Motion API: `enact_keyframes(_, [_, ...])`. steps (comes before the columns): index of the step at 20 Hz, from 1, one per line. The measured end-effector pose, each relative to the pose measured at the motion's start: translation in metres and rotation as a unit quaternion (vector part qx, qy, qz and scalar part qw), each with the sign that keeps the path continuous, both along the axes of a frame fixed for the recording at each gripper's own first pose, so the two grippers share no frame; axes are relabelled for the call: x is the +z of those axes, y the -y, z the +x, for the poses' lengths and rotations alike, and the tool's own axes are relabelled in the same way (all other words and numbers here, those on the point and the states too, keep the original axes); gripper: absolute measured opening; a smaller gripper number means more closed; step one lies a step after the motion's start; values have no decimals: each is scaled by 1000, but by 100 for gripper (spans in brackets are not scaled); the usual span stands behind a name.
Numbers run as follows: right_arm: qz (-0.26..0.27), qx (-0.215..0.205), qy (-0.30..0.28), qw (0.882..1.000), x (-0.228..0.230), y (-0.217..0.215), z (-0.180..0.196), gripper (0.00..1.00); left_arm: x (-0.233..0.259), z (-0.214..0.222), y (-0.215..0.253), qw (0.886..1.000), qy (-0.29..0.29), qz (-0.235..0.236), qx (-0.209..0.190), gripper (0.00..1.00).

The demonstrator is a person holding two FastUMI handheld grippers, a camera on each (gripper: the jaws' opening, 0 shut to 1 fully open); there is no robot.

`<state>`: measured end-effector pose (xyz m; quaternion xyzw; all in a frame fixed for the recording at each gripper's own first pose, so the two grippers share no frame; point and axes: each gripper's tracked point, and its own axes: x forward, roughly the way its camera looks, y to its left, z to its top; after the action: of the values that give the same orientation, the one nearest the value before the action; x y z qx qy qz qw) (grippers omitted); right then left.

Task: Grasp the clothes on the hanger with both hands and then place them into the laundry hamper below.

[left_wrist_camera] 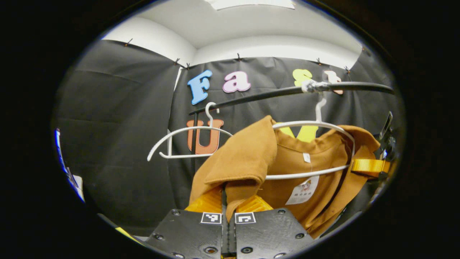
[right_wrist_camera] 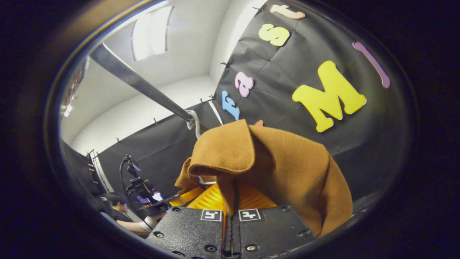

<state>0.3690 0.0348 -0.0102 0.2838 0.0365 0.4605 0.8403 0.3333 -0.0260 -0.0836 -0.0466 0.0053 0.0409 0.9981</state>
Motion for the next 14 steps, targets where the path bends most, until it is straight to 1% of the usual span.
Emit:
enact_keyframes(1, [16,4,-4,1000,4,2,2,4,6,0,-6,1000,5,1,5,0])
enact_keyframes(3, [52,3,-14,999,13,9,7,4,13,2,-15,1000,9,-3,9,4])
enact_keyframes(6, [98,-5,-29,995,22,24,17,4,21,3,-31,1000,13,-8,18,4])
enact_keyframes(8, [116,-12,-31,993,25,36,19,4,27,4,-39,1000,18,-17,19,4])
enact_keyframes(10, [124,-23,-29,992,27,45,24,4,28,3,-48,999,18,-23,20,0])
enact_keyframes(11, [128,-31,-29,991,25,50,26,4,27,4,-53,999,16,-30,21,4])
enact_keyframes(12, [137,-32,-30,990,27,53,26,4,22,6,-59,999,10,-40,25,0])
enact_keyframes(13, [145,-33,-31,988,28,57,26,4,17,7,-64,998,6,-49,30,0])
enact_keyframes(14, [146,-36,-31,988,26,59,26,4,10,6,-67,998,-2,-56,35,4])
